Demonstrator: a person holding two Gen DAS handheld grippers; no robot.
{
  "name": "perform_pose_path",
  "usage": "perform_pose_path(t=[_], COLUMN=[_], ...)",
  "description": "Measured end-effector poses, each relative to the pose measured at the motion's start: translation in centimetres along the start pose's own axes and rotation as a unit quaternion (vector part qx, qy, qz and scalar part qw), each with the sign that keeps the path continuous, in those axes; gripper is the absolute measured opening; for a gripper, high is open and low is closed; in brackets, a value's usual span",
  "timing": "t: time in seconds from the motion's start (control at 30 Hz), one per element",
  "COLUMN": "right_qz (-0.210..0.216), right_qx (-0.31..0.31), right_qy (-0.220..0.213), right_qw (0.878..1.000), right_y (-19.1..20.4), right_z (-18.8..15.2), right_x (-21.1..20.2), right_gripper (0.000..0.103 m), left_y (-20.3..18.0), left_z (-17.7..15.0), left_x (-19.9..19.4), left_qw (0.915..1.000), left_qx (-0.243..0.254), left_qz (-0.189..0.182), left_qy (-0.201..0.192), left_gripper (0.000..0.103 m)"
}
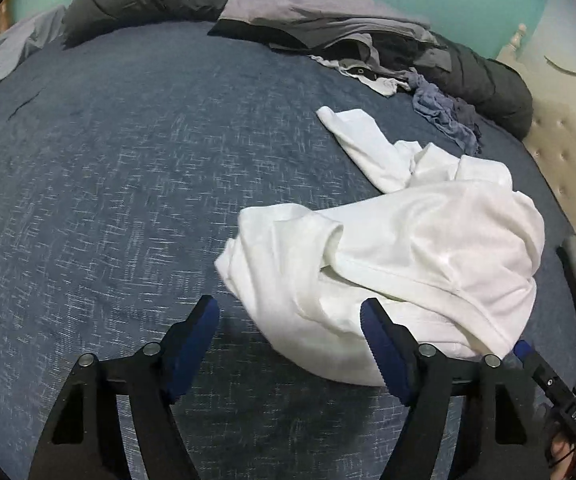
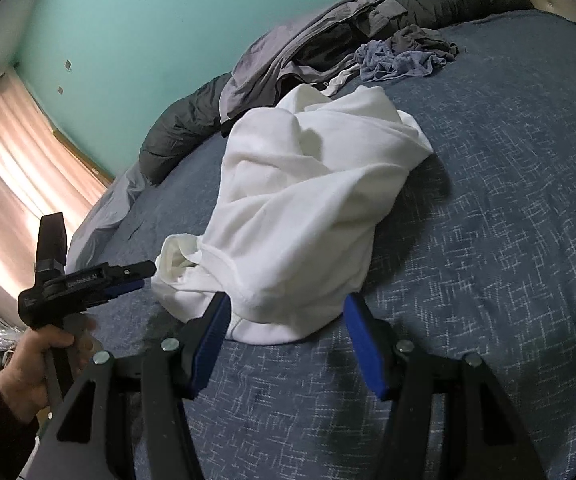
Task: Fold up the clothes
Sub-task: 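Lower the left tool toward the white shirt hem to grasp it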
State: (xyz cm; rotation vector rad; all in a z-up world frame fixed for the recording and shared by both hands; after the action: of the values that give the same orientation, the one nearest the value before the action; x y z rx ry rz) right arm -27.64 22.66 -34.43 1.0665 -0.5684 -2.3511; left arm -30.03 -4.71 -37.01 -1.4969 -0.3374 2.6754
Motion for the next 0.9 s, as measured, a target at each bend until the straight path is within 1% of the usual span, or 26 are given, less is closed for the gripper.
perform_pose_path(t=[0.03, 0.07, 0.2, 0.27, 0.3, 0.37, 0.4, 0.43, 0.47, 0.5, 0.53, 0.67, 0.83, 0.9], right_qz=[-0.001, -0.001, 0.000, 0.000, 0.000, 0.001, 0.001, 0.002, 0.003, 0.003, 0.003, 0.004, 0.006, 0.005], right_qx=[-0.002, -0.002, 0.004, 0.007, 0.007, 0.005, 0.004, 0.003, 0.003, 0.003, 0.003, 0.006, 0.009, 0.009], right_qy=[-0.002, -0.003, -0.007, -0.007, -0.006, -0.005, -0.005, -0.006, -0.006, -0.007, -0.007, -0.006, -0.008, -0.006], right_qw=[1.000, 1.000, 1.000, 1.000, 1.000, 1.000, 1.000, 1.000, 1.000, 1.000, 1.000, 1.000, 1.000, 1.000], right_y=[0.0, 0.1, -0.1, -0.2, -0.2, -0.2, -0.1, -0.1, -0.1, 0.0, 0.0, -0.1, -0.1, 0.0], right_z=[0.1, 0.2, 0.4, 0.4, 0.3, 0.3, 0.3, 0.3, 0.4, 0.4, 0.4, 0.4, 0.5, 0.4], right_x=[-0.1, -0.2, -0.2, -0.2, -0.1, 0.0, 0.0, -0.1, -0.1, -0.1, -0.1, 0.0, 0.0, 0.1], right_gripper=[0.060, 0.060, 0.060, 0.060, 0.060, 0.060, 0.060, 0.060, 0.060, 0.060, 0.060, 0.060, 0.060, 0.060], left_y=[-0.2, -0.4, -1.3, -1.8, -1.9, -1.9, -1.8, -1.8, -1.7, -1.7, -1.6, -1.5, -2.7, -2.8], left_z=[0.0, 0.0, 0.2, 0.0, 0.0, 0.1, 0.1, 0.2, 0.2, 0.3, 0.3, 0.6, 1.3, 1.4], left_x=[0.1, 0.1, 0.2, 0.7, 0.9, 1.2, 1.2, 1.2, 1.2, 1.2, 1.2, 1.2, 0.0, 0.6], left_qw=[1.0000, 0.9999, 0.9996, 0.9992, 0.9990, 0.9988, 0.9988, 0.9988, 0.9988, 0.9988, 0.9988, 0.9987, 0.9967, 0.9963], left_qx=[0.006, 0.011, 0.027, 0.040, 0.044, 0.046, 0.046, 0.046, 0.046, 0.046, 0.047, 0.047, 0.078, 0.083], left_qz=[0.002, 0.003, 0.000, -0.001, 0.002, 0.007, 0.008, 0.010, 0.011, 0.013, 0.014, 0.020, 0.018, 0.022], left_qy=[0.001, 0.002, 0.001, 0.008, 0.011, 0.013, 0.012, 0.011, 0.010, 0.010, 0.009, 0.005, -0.012, -0.005], left_gripper=[0.059, 0.057, 0.057, 0.056, 0.055, 0.047, 0.046, 0.040, 0.027, 0.020, 0.017, 0.017, 0.017, 0.017])
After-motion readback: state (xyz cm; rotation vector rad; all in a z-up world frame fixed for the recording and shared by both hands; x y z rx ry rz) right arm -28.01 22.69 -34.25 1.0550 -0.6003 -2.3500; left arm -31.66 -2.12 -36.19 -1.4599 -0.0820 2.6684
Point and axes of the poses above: each gripper's, at about its wrist camera, not at the fingertips, and x roughly the way its jaws point, y to its left, z to its top, the point moved 10 cm from there along x, roughly the way its jaws point
